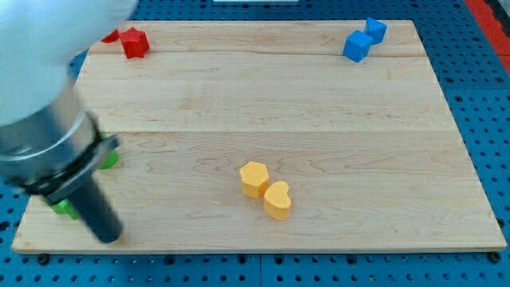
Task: Push green star into green circle
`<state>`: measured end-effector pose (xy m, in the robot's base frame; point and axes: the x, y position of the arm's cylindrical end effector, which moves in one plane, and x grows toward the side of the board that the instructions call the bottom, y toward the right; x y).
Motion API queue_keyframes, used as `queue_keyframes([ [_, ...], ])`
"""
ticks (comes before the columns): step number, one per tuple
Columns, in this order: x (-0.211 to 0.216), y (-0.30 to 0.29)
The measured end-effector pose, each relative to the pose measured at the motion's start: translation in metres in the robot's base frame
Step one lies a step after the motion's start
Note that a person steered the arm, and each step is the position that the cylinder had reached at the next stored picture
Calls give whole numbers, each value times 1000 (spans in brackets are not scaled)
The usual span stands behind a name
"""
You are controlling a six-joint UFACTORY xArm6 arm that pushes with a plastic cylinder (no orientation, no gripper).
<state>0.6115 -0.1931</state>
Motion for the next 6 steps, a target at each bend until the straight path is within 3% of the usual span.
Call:
queue_keyframes([
  [1, 6, -18],
  [2, -19, -45],
  [4, -106, -42],
  [6, -128, -54],
])
